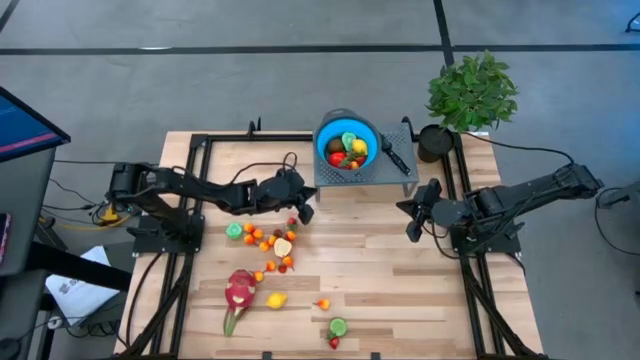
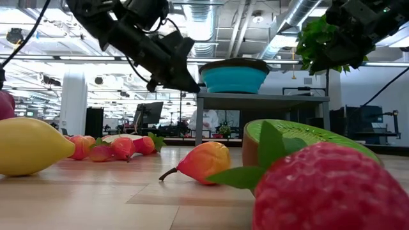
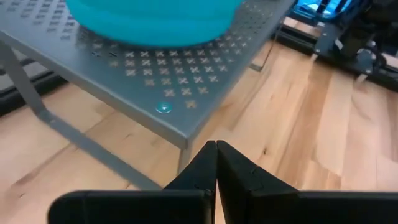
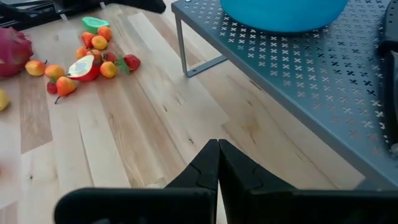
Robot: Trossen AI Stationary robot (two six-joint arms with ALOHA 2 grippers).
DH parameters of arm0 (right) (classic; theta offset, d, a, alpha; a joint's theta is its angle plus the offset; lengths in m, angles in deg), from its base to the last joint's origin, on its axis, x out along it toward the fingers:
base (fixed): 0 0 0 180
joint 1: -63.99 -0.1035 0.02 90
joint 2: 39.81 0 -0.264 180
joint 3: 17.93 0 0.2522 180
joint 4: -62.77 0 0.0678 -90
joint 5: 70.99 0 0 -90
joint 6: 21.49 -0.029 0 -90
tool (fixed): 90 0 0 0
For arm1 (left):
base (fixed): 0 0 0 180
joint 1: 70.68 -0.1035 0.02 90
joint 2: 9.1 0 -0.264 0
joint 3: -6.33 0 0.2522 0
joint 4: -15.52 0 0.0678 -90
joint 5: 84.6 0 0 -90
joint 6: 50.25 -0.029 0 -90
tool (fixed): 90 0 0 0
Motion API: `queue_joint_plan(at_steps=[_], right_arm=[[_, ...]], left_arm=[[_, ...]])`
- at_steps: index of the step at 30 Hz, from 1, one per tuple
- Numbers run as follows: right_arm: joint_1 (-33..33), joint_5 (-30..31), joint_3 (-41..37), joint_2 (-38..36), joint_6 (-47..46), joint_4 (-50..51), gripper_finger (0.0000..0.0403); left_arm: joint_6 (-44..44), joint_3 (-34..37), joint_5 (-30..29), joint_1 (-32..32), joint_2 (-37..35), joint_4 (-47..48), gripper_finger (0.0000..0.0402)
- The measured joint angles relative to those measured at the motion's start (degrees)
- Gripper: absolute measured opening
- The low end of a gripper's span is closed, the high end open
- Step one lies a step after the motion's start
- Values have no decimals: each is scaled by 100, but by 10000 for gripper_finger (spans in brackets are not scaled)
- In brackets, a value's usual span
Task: Pick & Place Fruit
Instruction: Adjust the shelf on the table
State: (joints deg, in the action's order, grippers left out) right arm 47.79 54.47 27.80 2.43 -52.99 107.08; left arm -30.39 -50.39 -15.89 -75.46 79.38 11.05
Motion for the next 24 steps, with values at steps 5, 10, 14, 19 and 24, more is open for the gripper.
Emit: queue_joint_plan(at_steps=[5,10,14,19,24], right_arm=[[0,0,0,0,-3,9,0],[0,32,0,0,-5,3,0],[-2,59,0,0,-5,-1,0],[-7,59,0,0,-5,-4,0],[-7,59,0,0,-5,-4,0]], left_arm=[[7,2,142,-48,387,-380,1],[-2,4,-32,-173,416,-407,1],[-53,4,-37,-333,416,-402,1],[-155,4,-3,-518,416,-392,1],[-157,4,136,-535,416,-390,1]])
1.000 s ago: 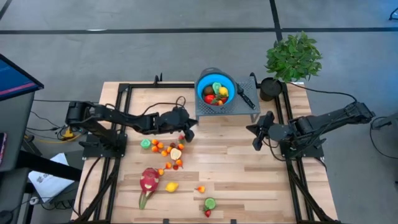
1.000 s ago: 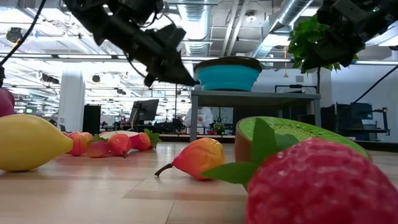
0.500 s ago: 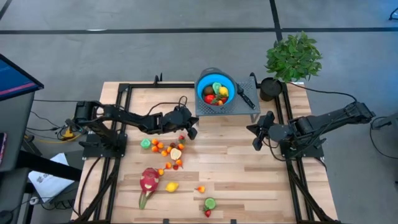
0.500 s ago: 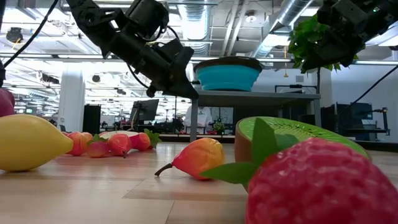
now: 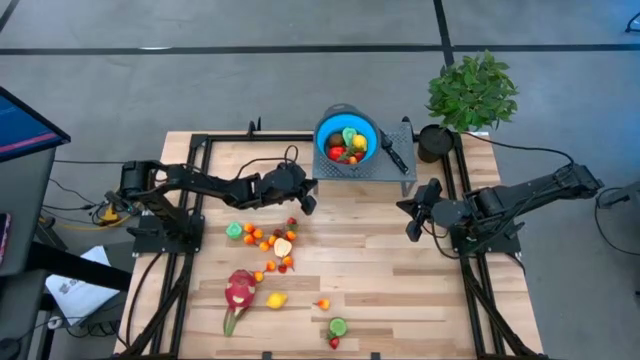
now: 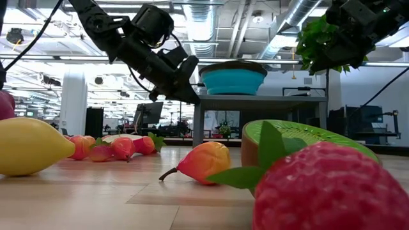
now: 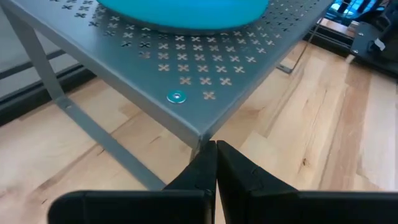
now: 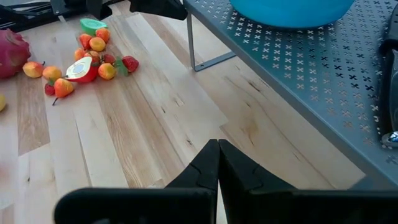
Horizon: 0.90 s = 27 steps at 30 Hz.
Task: Pick & Place Fruit
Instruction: Adjust the shelf on the table, then put the apple into the strainer bowl
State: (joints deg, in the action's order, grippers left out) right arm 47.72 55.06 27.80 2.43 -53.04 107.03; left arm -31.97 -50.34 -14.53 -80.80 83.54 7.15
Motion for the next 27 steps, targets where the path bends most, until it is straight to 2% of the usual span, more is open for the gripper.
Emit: queue_joint_plan(at_steps=[7,15,18,22,27], right_arm=[[-213,-210,0,-71,-56,24,0],[-806,-319,0,-181,-498,155,0],[-1047,-311,0,-177,-648,249,0],[-1289,-94,0,-177,-729,220,0],[-1481,237,0,-177,-944,223,0]], left_arm=[[4,0,94,453,-145,15,1],[-151,426,993,603,-554,-473,1],[-147,682,1079,724,-932,-546,1],[149,1056,1010,998,-1506,-532,1],[365,1366,474,1413,-2272,-276,1]])
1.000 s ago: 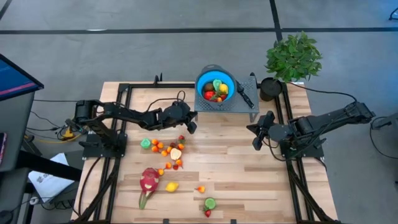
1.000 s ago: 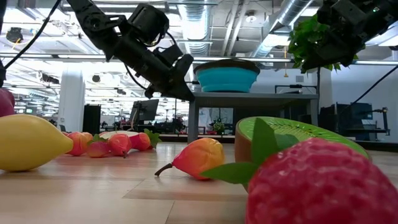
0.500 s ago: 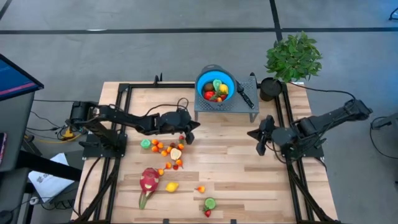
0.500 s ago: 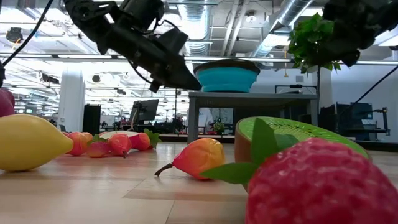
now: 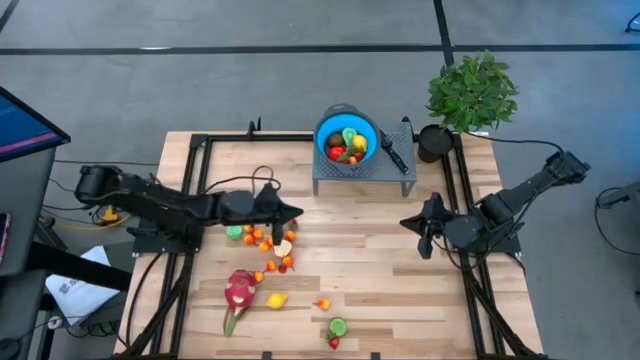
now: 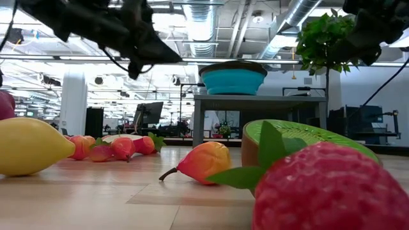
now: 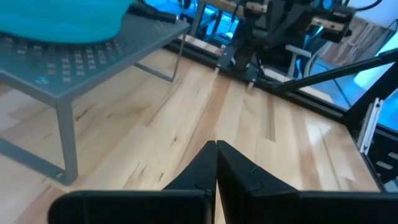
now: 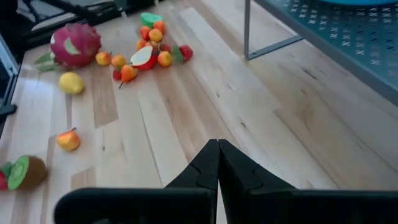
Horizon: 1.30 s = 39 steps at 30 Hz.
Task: Pick & Place Fruit
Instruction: Put the apple into the strainer bowl
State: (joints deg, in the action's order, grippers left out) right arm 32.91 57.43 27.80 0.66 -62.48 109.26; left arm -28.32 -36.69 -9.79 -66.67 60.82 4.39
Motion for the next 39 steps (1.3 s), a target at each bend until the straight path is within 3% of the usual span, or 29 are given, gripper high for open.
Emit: queue_joint_plan(at_steps=[9,15,25,39], right_arm=[[-348,488,0,188,-267,-28,0],[-414,519,-2,473,-559,-302,0],[-470,510,-2,1121,-560,-1161,0],[-678,493,-4,1202,-440,-1495,0]], left_arm=[[-37,11,-194,306,-751,674,1],[-500,13,-195,276,-770,764,1],[-538,13,-195,130,-770,758,1],[-670,13,-193,132,-770,724,2]])
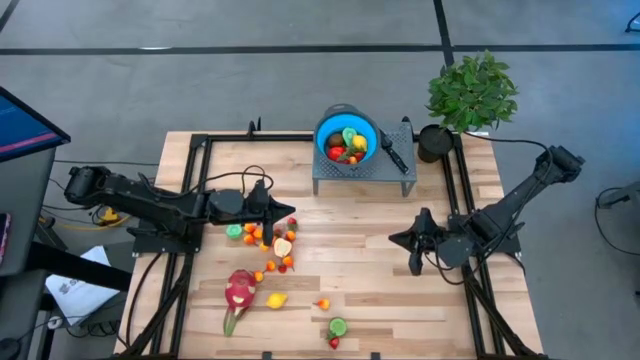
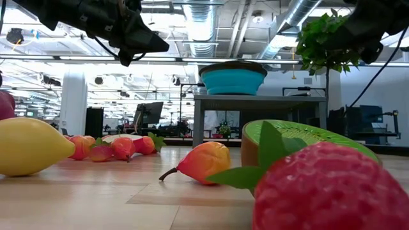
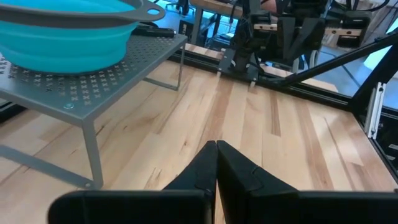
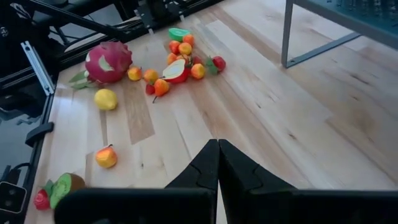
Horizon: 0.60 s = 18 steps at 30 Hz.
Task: Pick & Place Fruit
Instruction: Put the apple into the strainer bowl
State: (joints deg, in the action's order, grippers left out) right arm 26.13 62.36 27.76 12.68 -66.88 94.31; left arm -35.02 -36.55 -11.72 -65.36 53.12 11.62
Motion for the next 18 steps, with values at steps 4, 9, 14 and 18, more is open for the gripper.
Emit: queue_joint_plan(at_steps=[4,9,14,18], right_arm=[[0,0,0,0,182,-7,0],[0,0,0,0,226,-7,0],[0,0,0,0,247,-7,0],[0,0,0,0,247,-25,0]], left_arm=[[14,0,0,0,2,-6,2],[19,0,0,0,2,-41,2],[2,-34,-4,119,2,-806,2],[-272,-253,-34,387,7,-510,2]])
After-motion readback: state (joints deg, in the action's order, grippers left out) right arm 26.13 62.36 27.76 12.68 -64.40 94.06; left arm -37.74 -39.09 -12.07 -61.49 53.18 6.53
